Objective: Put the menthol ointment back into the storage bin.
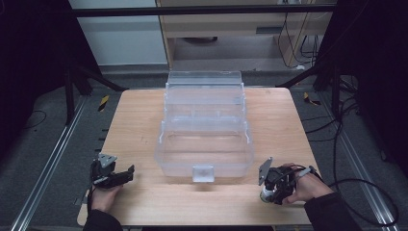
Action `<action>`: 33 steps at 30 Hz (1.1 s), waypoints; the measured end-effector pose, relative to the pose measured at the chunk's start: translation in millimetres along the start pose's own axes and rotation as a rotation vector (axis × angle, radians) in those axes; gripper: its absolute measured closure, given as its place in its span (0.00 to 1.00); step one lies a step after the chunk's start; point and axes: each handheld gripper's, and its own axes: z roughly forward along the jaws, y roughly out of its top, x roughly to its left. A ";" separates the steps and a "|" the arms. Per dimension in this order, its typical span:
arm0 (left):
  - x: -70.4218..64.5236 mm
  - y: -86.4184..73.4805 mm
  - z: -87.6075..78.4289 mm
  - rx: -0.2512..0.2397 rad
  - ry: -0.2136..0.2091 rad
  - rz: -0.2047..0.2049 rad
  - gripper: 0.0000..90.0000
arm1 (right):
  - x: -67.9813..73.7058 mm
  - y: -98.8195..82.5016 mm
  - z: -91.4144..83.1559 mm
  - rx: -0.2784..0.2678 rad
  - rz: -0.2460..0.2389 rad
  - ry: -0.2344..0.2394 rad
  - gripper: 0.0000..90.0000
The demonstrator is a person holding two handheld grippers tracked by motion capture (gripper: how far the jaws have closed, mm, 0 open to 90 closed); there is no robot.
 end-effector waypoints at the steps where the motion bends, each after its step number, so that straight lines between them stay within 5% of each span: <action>1: 0.1 0.0 0.1 0.000 0.000 0.000 0.13 | 0.0 0.0 0.0 0.000 0.000 0.000 0.50; 16: -0.5 0.0 0.2 0.004 -0.001 0.000 0.13 | -2.4 3.6 5.7 0.028 -0.015 0.009 0.56; 33: -2.9 0.1 2.5 0.018 -0.006 0.004 0.13 | -8.1 6.9 -11.2 -0.011 0.089 -0.003 0.56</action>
